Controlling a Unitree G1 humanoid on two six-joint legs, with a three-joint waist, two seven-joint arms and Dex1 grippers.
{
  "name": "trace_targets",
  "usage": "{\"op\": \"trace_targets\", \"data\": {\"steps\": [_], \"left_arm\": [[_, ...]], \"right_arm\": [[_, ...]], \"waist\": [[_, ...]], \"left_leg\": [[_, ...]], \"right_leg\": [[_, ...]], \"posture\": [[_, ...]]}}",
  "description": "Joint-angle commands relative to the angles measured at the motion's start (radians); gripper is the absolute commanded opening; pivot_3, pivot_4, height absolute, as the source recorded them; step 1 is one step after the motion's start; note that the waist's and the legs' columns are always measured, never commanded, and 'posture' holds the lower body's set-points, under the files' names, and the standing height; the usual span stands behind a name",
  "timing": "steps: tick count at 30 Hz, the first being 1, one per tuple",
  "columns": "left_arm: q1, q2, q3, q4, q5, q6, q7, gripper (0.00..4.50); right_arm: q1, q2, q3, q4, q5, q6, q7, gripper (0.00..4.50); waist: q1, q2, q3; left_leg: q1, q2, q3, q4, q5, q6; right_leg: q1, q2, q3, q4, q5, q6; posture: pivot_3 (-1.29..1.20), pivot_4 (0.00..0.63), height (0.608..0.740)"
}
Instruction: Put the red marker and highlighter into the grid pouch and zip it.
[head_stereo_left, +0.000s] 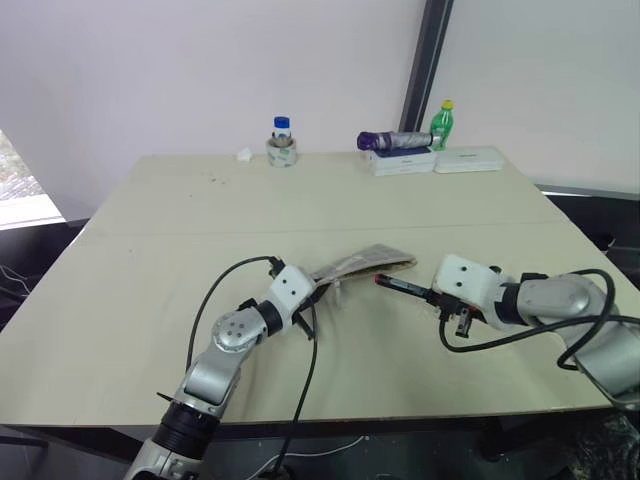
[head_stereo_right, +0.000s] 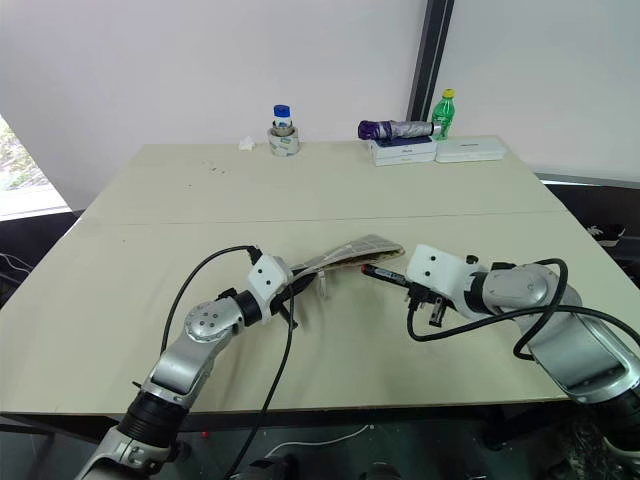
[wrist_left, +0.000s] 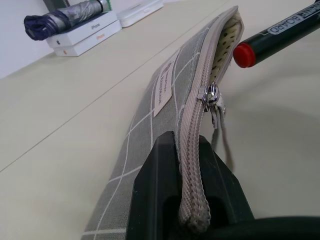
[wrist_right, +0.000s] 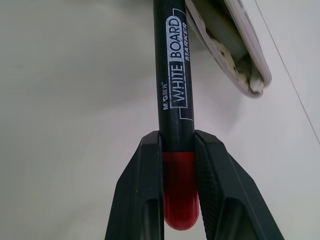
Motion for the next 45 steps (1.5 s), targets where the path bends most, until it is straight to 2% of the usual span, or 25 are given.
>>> {"op": "trace_targets", "data": {"steps": [1, 17, 21, 33, 38, 40, 42, 45], "left_arm": [[-0.005, 0.0, 0.002, -0.01, 0.002, -0.025, 0.002, 0.0], [0.014, 0.004, -0.009, -0.027, 0.001, -0.036, -0.014, 0.0], [0.016, 0.018, -0.03, -0.041, 0.006, -0.044, -0.049, 0.0], [0.006, 0.06, -0.095, -0.076, 0.006, -0.065, -0.16, 0.0], [0.005, 0.062, -0.091, -0.082, 0.006, -0.058, -0.172, 0.0], [0.005, 0.063, -0.088, -0.084, 0.006, -0.056, -0.173, 0.0], [0.007, 0.062, -0.084, -0.086, 0.005, -0.048, -0.17, 0.0], [0.007, 0.035, -0.046, -0.092, -0.025, 0.016, -0.136, 0.0]], "right_arm": [[-0.025, -0.016, -0.057, -0.031, 0.006, 0.003, 0.011, 0.34], [-0.042, -0.009, -0.029, 0.011, -0.04, -0.007, 0.013, 0.34], [-0.055, -0.023, 0.037, 0.024, -0.111, -0.063, 0.019, 0.34], [-0.19, 0.075, 0.244, 0.018, -0.282, -0.172, 0.06, 0.34], [-0.216, 0.122, 0.262, 0.019, -0.315, -0.189, 0.085, 0.34], [-0.217, 0.127, 0.252, 0.02, -0.321, -0.188, 0.098, 1.39], [-0.213, 0.123, 0.234, 0.024, -0.326, -0.194, 0.104, 2.23], [-0.199, 0.113, 0.127, -0.007, -0.26, -0.143, 0.125, 3.7]], "waist": [[0.0, 0.0, 0.0], [-0.001, 0.0, 0.0], [-0.002, 0.0, 0.0], [-0.002, 0.0, 0.0], [-0.002, 0.0, 0.0], [-0.002, 0.0, 0.0], [-0.002, 0.0, 0.0], [0.0, 0.0, 0.0]], "left_leg": [[0.0, 0.0, 0.0, 0.0, 0.0, 0.0], [0.0, 0.0, 0.0, 0.0, 0.0, 0.0], [0.0, 0.0, 0.0, 0.0, 0.0, 0.0], [0.0, 0.0, 0.0, 0.0, 0.0, 0.0], [0.0, 0.0, 0.0, 0.0, 0.0, 0.0], [0.0, 0.0, 0.0, 0.0, 0.0, 0.0], [0.0, 0.0, 0.0, 0.0, 0.0, 0.0], [0.0, 0.0, 0.0, 0.0, 0.0, 0.0]], "right_leg": [[0.0, 0.0, 0.0, 0.0, 0.0, 0.0], [0.0, 0.0, 0.0, 0.0, 0.0, 0.0], [0.0, 0.0, 0.0, 0.0, 0.0, 0.0], [0.0, 0.0, 0.0, 0.0, 0.0, 0.0], [0.0, 0.0, 0.0, 0.0, 0.0, 0.0], [0.0, 0.0, 0.0, 0.0, 0.0, 0.0], [0.0, 0.0, 0.0, 0.0, 0.0, 0.0], [0.0, 0.0, 0.0, 0.0, 0.0, 0.0]], "posture": [[0.0, 0.15, 0.74], [0.0, 0.15, 0.74], [0.0, 0.15, 0.74], [0.0, 0.15, 0.74], [0.0, 0.15, 0.74], [0.0, 0.15, 0.74], [0.0, 0.15, 0.74], [0.0, 0.15, 0.74]]}}
